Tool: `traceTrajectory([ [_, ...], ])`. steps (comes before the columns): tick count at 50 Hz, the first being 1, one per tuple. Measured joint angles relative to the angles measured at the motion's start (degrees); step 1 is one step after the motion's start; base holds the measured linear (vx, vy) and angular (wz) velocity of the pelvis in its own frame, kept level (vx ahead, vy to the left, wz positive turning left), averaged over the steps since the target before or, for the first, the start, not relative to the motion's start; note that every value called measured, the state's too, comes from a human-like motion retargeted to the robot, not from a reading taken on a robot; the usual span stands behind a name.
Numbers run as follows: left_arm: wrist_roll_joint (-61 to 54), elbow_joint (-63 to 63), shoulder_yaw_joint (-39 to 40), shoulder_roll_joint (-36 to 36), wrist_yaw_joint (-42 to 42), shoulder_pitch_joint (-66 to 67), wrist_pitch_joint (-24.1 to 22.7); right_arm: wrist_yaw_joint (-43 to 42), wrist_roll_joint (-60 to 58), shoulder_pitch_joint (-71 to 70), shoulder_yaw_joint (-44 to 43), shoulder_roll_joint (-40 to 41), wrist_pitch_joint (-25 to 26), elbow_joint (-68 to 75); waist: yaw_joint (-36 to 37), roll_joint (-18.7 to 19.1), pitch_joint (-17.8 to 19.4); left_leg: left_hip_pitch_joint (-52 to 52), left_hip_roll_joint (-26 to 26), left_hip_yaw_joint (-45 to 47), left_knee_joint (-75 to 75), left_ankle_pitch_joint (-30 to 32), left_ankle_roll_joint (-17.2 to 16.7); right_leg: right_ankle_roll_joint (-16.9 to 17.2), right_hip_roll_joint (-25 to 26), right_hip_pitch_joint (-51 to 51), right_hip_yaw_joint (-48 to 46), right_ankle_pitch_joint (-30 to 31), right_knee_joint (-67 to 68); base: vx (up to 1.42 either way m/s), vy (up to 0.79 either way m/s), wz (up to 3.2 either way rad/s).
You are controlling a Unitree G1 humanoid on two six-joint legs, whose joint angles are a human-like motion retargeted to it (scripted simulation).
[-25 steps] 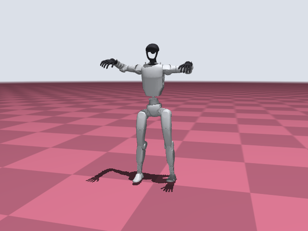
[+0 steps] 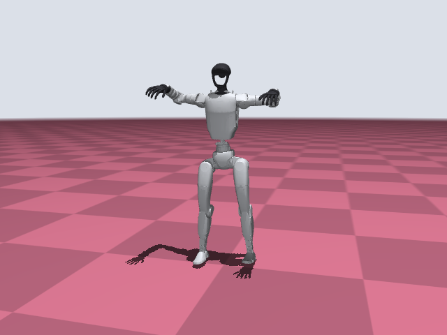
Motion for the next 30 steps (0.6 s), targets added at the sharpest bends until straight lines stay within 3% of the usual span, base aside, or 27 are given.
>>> traceTrajectory([
  [30,-0.6,0.3,0.4,0.5,1.7,0.2,-0.1,-1.2,0.8,-0.5,0.5,-1.0,0.0,1.2,-0.2,0.3,-0.2,0.6,0.3,-0.1,0.5,-0.7,0.2,-1.3,0.4,0.3,0.2,-1.0,0.9,0.00,0.00,0.00],
])
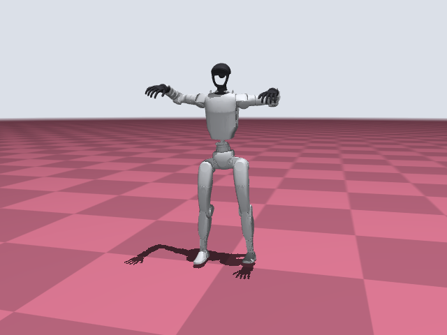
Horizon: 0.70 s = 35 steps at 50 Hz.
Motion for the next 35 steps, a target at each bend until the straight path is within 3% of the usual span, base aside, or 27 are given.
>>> traceTrajectory([
  [7,-1.0,-0.7,-7.3,-0.9,0.2,-4.8,-0.4,-2.4,1.2,-7.9,8.5,1.2,0.2,2.1,-0.1,-0.1,-0.1,0.2,0.2,0.1,0.0,-0.1,-0.1,-0.2,0.2,0.0,0.1,-0.7,0.2,0.00,0.00,0.00],
  [15,-5.7,-0.9,-28.5,-9.4,4.0,-20.9,-0.3,-9.5,1.6,-27.2,33.5,5.9,-0.6,3.6,-0.8,0.0,0.3,0.3,0.9,0.1,-0.3,-0.4,0.0,-1.2,1.0,-0.4,0.4,-1.7,0.8,0.01,-0.01,0.00],
  [22,-9.8,3.3,-43.8,-26.4,7.1,-28.7,1.0,-15.3,1.9,-41.5,57.3,13.6,-1.3,5.0,-1.4,0.2,0.7,0.8,1.7,1.0,-0.3,-1.2,0.3,-1.2,1.8,-0.5,1.4,-3.2,0.9,0.08,-0.08,-0.10],
  [28,-9.6,16.3,-53.6,-43.9,12.4,-32.3,3.1,-18.0,4.8,-48.4,76.1,25.9,-0.8,11.8,-0.7,-0.4,1.5,0.8,2.3,2.2,1.9,-1.9,1.7,-1.1,2.5,0.1,3.0,-4.5,0.9,0.13,-0.12,-0.22],
  [32,-9.0,31.8,-59.1,-55.1,16.6,-35.2,5.3,-20.4,7.3,-50.3,85.6,37.7,1.0,22.7,0.5,-1.4,2.8,-0.7,2.0,3.0,6.7,-1.4,4.9,-1.6,2.4,0.9,3.9,-5.7,1.4,0.16,-0.17,-0.13],
  [35,-9.6,45.5,-62.3,-62.1,18.2,-36.9,7.6,-23.0,11.1,-51.4,91.0,47.7,3.2,34.1,2.0,-3.5,3.7,-5.1,0.6,4.0,16.2,-0.6,9.7,-2.3,0.8,1.6,4.6,-6.4,1.8,0.18,-0.19,-0.13],
])
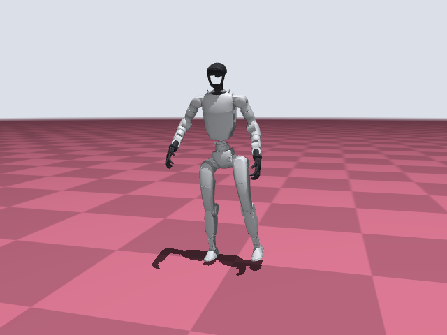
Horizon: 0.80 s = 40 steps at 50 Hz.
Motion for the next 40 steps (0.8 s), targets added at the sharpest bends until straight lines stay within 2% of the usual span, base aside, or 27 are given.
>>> traceTrajectory([
  [3,0.5,12.5,-2.3,-4.5,-1.3,-0.3,2.6,-1.7,2.7,-1.6,3.7,9.0,2.1,12.8,1.6,-2.4,0.0,-8.8,-1.4,3.2,15.3,1.6,3.8,-1.0,-2.0,-0.1,0.6,-0.6,0.4,0.22,-0.16,-0.09],
  [6,4.2,21.6,-3.6,-7.1,-4.2,1.1,4.3,-2.3,-0.8,-4.0,5.8,15.8,3.5,25.3,4.0,-4.1,0.3,-15.5,-3.4,6.1,24.7,0.5,5.0,-1.5,-3.4,0.0,1.7,-1.1,1.2,0.29,-0.09,-0.29],
  [9,10.3,27.0,-4.2,-8.2,-6.9,3.9,4.6,-3.3,-10.4,-7.2,6.7,20.4,4.8,36.8,6.9,-5.3,1.5,-18.2,-5.6,9.7,23.7,0.1,4.7,-1.5,-4.5,0.6,3.0,-1.3,2.2,0.35,-0.03,-0.45],
  [12,14.4,29.4,-4.6,-8.5,-8.3,6.7,4.1,-4.9,-19.4,-10.7,6.4,23.4,6.2,45.6,9.4,-5.2,2.8,-18.4,-6.1,14.4,14.8,2.2,4.4,-1.3,-4.5,1.8,3.9,-1.0,2.9,0.40,0.01,-0.36],
  [15,14.6,30.5,-5.0,-8.6,-8.7,8.8,3.4,-5.9,-21.8,-13.7,5.4,25.0,6.8,50.2,11.9,-3.5,4.3,-17.1,-5.9,16.2,1.1,6.6,2.5,-1.1,-2.7,4.0,5.0,-0.1,2.5,0.44,0.04,-0.48],
  [20,11.8,31.1,-5.6,-8.8,-9.4,9.7,1.7,-3.5,-17.0,-16.4,5.2,25.2,3.8,47.3,15.9,0.6,7.5,-14.7,-3.3,14.0,-18.7,14.1,-4.1,-0.7,1.5,10.3,7.3,1.1,1.1,0.52,0.08,-0.68],
  [22,11.1,31.1,-5.8,-8.9,-10.1,9.3,0.9,-0.9,-15.8,-16.8,5.8,24.6,2.4,43.9,16.5,1.0,8.5,-14.8,-2.5,14.1,-21.1,12.3,-6.9,-0.3,1.8,12.4,8.0,1.7,0.9,0.59,0.14,-0.57],
  [24,9.9,30.6,-6.3,-8.9,-10.7,9.0,0.5,1.5,-15.2,-16.9,6.4,24.1,1.4,41.0,16.5,0.4,8.4,-14.9,-2.1,15.3,-21.1,10.2,-8.1,0.0,1.5,13.7,8.6,3.0,1.2,0.63,0.16,-0.39],
  [27,7.0,30.2,-7.3,-8.2,-11.4,7.2,0.1,4.2,-13.9,-17.0,6.9,23.5,1.0,38.0,15.3,-0.9,7.2,-12.7,-2.1,18.0,-21.1,10.3,-7.9,0.0,1.5,14.6,9.0,7.2,2.9,0.70,0.19,-0.16],
  [30,5.3,31.5,-9.2,-7.0,-12.0,3.4,-1.2,4.3,-10.5,-16.0,6.8,23.6,0.1,37.9,13.2,-1.5,5.5,-9.1,-2.0,18.1,-21.1,10.6,-7.8,-0.4,2.7,15.3,8.1,15.0,6.9,0.79,0.23,0.11],
  [33,8.3,34.6,-12.4,-5.6,-11.8,-2.6,-2.8,2.8,-6.7,-12.7,5.8,23.6,-1.4,39.5,10.9,0.1,3.4,-4.2,-0.6,15.3,-21.1,8.9,-7.5,-0.7,5.7,11.8,3.4,24.9,19.1,0.82,0.25,0.41],
  [35,12.8,36.9,-14.7,-4.7,-10.5,-8.2,-2.8,1.8,-5.2,-10.4,4.6,23.4,-1.7,40.6,9.1,1.5,1.7,-2.2,0.5,12.9,-20.8,7.2,-7.1,-0.8,7.7,5.0,-0.4,28.3,32.0,0.76,0.23,0.70],
  [38,20.3,39.5,-16.4,-4.0,-6.6,-19.1,-0.8,0.2,-4.2,-8.2,2.3,22.5,-0.9,42.2,6.2,2.9,0.7,-0.7,1.0,9.7,-19.0,4.0,-7.4,-3.8,8.8,-6.8,-4.6,20.8,47.9,0.70,0.19,0.85],
  [40,23.2,39.4,-16.3,-3.7,-4.2,-25.5,0.5,0.0,-4.6,-6.6,1.6,21.7,-0.3,43.0,4.3,4.0,0.6,1.1,1.2,8.0,-18.0,2.1,-8.5,-6.6,8.0,-12.6,-7.8,14.9,52.7,0.69,0.16,0.84],
])
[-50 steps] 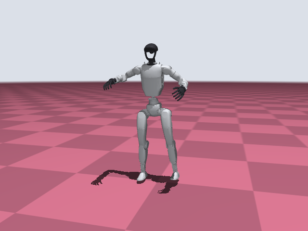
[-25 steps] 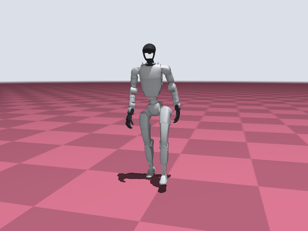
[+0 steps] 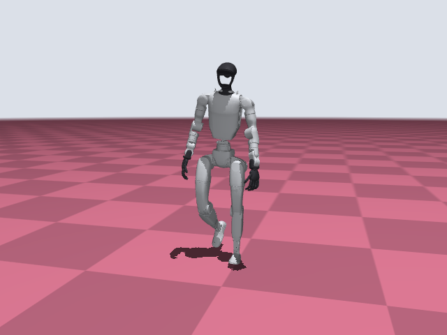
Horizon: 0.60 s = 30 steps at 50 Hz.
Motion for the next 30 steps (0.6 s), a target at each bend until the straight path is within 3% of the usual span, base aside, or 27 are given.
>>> traceTrajectory([
  [4,-2.9,-4.1,2.4,-0.1,2.0,-10.8,0.0,2.3,-2.3,1.7,-0.1,-1.7,0.8,1.8,-5.3,1.5,0.3,3.4,-0.9,-3.7,1.4,-2.8,-2.4,-1.8,-0.6,-8.6,-1.7,-7.4,-4.2,0.68,0.12,0.95],
  [7,-9.2,-9.7,3.5,0.1,2.1,-16.5,-1.3,4.5,-3.9,1.8,0.4,-2.7,1.6,3.2,-9.6,2.2,0.9,6.1,-1.9,-6.4,2.0,-4.8,-3.4,-1.7,-1.8,-12.0,-2.5,-8.4,-16.6,0.70,0.04,0.93],
  [10,-15.2,-16.0,3.2,0.6,2.9,-20.7,-2.5,5.5,-5.2,0.9,0.8,-3.7,3.1,4.5,-13.6,1.8,2.2,9.8,-3.9,-8.9,2.8,-7.4,-3.2,-0.7,-4.6,-11.7,-4.7,-3.4,-36.3,0.75,-0.05,0.92],
  [13,-18.1,-20.7,3.1,0.9,5.0,-23.6,-2.7,6.3,-8.9,-0.9,0.4,-3.8,5.6,5.7,-16.5,0.7,5.1,16.1,-5.3,-11.3,3.2,-10.1,-2.3,3.7,-6.7,-9.2,-6.7,4.5,-54.4,0.85,-0.13,0.77],
  [15,-17.7,-22.7,3.6,0.5,5.7,-24.3,-2.8,7.3,-11.9,-2.3,-0.1,-3.4,6.4,6.5,-17.3,1.0,6.6,19.8,-4.5,-11.9,3.1,-10.6,-2.1,6.8,-6.6,-10.2,-6.9,3.5,-57.3,0.89,-0.18,0.36],
  [18,-18.7,-24.7,3.9,-1.0,5.0,-21.0,-2.8,7.6,-12.5,-4.6,-0.5,-3.2,6.9,7.9,-17.0,2.1,6.7,23.2,-3.6,-12.9,4.2,-6.7,-1.3,6.0,-5.9,-8.6,-6.1,4.0,-57.3,0.94,-0.23,0.09],
  [21,-18.5,-25.4,3.5,-2.5,2.1,-12.5,-2.2,7.2,-10.7,-6.7,0.5,-2.8,6.8,9.3,-15.4,1.0,6.7,25.1,-5.1,-12.6,10.4,3.6,1.6,4.1,-6.8,-2.0,-5.7,4.5,-57.3,1.04,-0.28,-0.25],
  [23,-16.9,-25.0,3.2,-3.2,-0.8,-4.5,-1.4,6.3,-9.0,-8.0,1.6,-2.4,6.4,9.7,-14.2,-1.1,6.5,21.6,-7.0,-9.9,22.0,10.0,4.5,3.7,-8.8,2.3,-4.3,1.6,-56.0,1.05,-0.30,-0.41],
  [25,-15.5,-23.8,2.8,-3.8,-3.9,4.3,-0.5,4.5,-6.9,-9.3,2.7,-2.4,5.6,9.3,-13.8,-2.1,3.5,8.8,-7.8,-6.9,41.6,13.0,6.4,2.9,-10.4,2.5,-3.0,-1.7,-53.6,0.96,-0.25,-0.22],
  [27,-15.4,-20.5,2.5,-4.1,-4.6,11.7,0.4,1.8,-5.4,-11.5,2.5,-2.5,5.4,8.2,-12.0,-2.1,1.7,-3.7,-8.9,-5.9,55.7,10.0,7.3,2.3,-10.5,2.3,-1.5,-4.4,-52.2,0.91,-0.19,-0.55],
  [30,-13.9,-12.0,3.0,-4.7,-3.9,20.5,2.3,-1.2,-4.8,-15.0,1.6,-2.3,5.4,6.0,-6.8,-4.1,1.9,-15.3,-10.7,-2.1,62.2,4.0,9.6,3.2,-11.1,4.9,1.9,-7.4,-51.4,0.92,-0.14,-1.11],
])
